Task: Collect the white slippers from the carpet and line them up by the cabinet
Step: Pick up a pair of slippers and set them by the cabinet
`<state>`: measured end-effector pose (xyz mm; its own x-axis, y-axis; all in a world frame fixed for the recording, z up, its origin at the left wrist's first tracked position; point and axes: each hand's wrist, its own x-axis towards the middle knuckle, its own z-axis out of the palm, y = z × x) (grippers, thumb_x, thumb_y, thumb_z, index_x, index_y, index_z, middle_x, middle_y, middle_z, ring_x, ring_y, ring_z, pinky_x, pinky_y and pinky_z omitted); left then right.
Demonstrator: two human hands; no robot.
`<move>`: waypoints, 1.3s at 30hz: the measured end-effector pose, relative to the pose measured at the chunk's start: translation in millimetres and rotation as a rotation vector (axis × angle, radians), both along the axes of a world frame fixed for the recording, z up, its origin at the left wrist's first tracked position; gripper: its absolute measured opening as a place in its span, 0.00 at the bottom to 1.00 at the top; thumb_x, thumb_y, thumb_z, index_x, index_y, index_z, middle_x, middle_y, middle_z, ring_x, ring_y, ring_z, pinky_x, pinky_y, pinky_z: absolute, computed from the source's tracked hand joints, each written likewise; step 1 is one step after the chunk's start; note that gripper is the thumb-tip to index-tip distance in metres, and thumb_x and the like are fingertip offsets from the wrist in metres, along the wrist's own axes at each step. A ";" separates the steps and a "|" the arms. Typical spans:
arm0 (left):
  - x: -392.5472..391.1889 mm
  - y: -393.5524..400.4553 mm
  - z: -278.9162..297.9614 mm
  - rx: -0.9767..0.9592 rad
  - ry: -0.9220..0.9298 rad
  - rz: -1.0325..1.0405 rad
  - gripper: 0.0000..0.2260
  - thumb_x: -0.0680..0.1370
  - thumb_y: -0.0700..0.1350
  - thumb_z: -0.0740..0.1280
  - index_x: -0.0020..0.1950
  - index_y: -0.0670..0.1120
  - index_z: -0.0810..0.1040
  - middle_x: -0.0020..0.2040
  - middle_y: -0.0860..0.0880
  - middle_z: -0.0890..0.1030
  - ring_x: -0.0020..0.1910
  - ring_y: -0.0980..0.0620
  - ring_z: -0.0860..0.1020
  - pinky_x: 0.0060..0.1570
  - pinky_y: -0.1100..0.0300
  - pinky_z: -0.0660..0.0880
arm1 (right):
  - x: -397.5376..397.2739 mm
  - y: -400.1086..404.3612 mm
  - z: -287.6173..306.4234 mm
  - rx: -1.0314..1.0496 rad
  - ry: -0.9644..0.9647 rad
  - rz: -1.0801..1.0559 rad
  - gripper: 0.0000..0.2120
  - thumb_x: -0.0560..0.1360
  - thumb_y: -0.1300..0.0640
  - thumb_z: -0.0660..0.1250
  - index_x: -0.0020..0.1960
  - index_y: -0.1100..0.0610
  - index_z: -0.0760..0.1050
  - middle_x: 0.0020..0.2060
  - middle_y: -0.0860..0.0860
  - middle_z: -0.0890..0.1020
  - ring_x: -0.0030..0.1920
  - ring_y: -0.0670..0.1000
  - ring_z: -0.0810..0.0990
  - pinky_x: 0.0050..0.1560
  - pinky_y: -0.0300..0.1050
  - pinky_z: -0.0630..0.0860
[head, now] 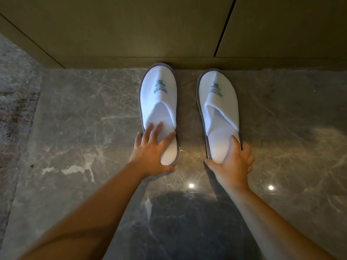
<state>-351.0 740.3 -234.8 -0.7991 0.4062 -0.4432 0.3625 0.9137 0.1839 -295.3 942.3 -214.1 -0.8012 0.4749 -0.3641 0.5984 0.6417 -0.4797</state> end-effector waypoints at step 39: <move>35.7 -34.7 174.6 0.245 -0.191 0.318 0.29 0.73 0.52 0.65 0.71 0.48 0.61 0.70 0.43 0.67 0.67 0.42 0.68 0.65 0.50 0.65 | 3.2 -36.2 151.7 -0.147 0.043 0.093 0.12 0.74 0.56 0.63 0.55 0.59 0.74 0.55 0.57 0.80 0.54 0.58 0.77 0.51 0.44 0.70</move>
<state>-315.4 705.7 -60.2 -0.8143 0.2646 -0.5167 0.0085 0.8954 0.4451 -292.1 906.0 -62.4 -0.8557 0.3421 -0.3882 0.5162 0.6146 -0.5965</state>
